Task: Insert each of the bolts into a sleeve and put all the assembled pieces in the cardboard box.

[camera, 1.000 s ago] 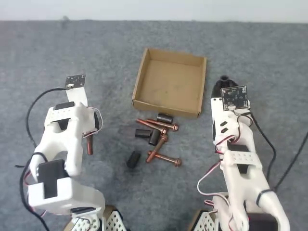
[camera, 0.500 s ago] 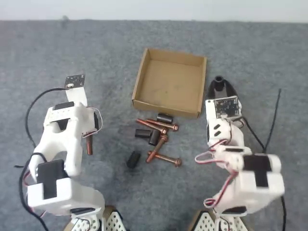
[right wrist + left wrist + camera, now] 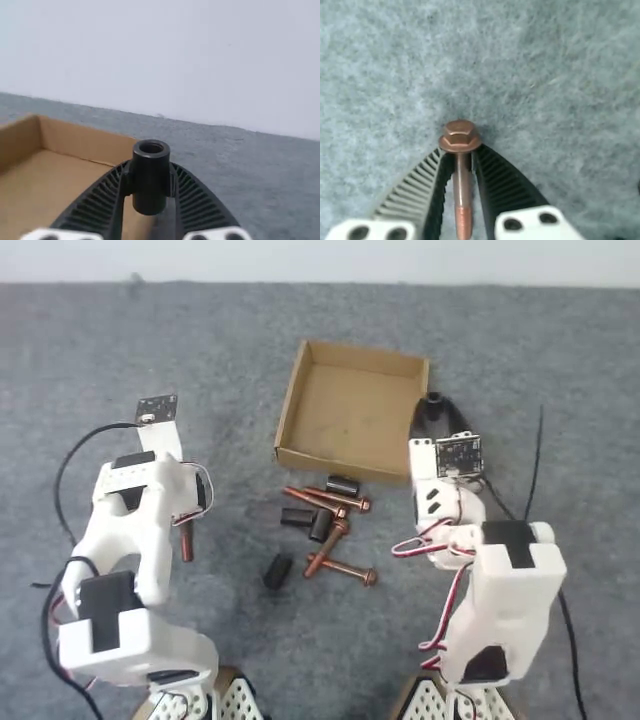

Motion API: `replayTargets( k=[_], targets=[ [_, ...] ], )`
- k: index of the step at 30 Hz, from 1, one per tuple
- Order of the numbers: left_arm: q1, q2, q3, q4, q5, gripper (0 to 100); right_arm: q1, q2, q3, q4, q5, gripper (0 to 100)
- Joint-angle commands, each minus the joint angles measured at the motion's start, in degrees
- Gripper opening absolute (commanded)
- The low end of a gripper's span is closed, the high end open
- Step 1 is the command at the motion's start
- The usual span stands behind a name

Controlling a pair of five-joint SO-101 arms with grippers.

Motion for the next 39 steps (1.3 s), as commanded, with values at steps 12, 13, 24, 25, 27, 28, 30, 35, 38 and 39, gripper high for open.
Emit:
replayTargets(
  k=[12,13,24,25,27,28,30,35,38,39],
  targets=[
    [-0.4,-3.8,-0.1,-0.3,-0.6,1,-9.2,-6.7,12.7,-11.8,-3.2,0.6],
    [-0.4,-3.8,-0.1,-0.3,-0.6,1,-10.1,-7.3,14.0,-12.5,-3.1,0.6],
    [-0.4,-3.8,-0.1,-0.1,-0.6,1,-16.5,-8.2,26.1,-22.8,-2.8,0.6],
    [-0.4,-3.8,-0.1,-0.1,-0.6,1,-16.7,-8.2,26.9,-23.6,-2.8,0.6],
    [-0.4,-3.8,-0.1,-0.1,-0.6,1,-16.7,-8.2,28.2,-24.4,-2.8,0.6],
    [-0.4,-3.8,-0.1,-0.1,-0.6,1,-16.8,-8.2,28.8,-24.4,-2.8,0.6],
    [-0.4,-3.8,-0.1,-0.1,-0.6,1,-16.8,-8.2,30.2,-24.4,-3.1,0.6],
    [-0.4,-3.7,-0.1,0.0,-0.6,1,-18.9,-8.2,34.4,-27.2,-3.2,0.6],
    [-0.4,-3.6,-0.1,0.0,-0.6,1,-19.6,-8.0,34.2,-27.0,-3.2,0.6],
    [-0.4,-3.6,-0.1,0.0,-0.6,1,-19.6,-8.0,34.2,-27.0,-3.2,0.6]
  ],
)
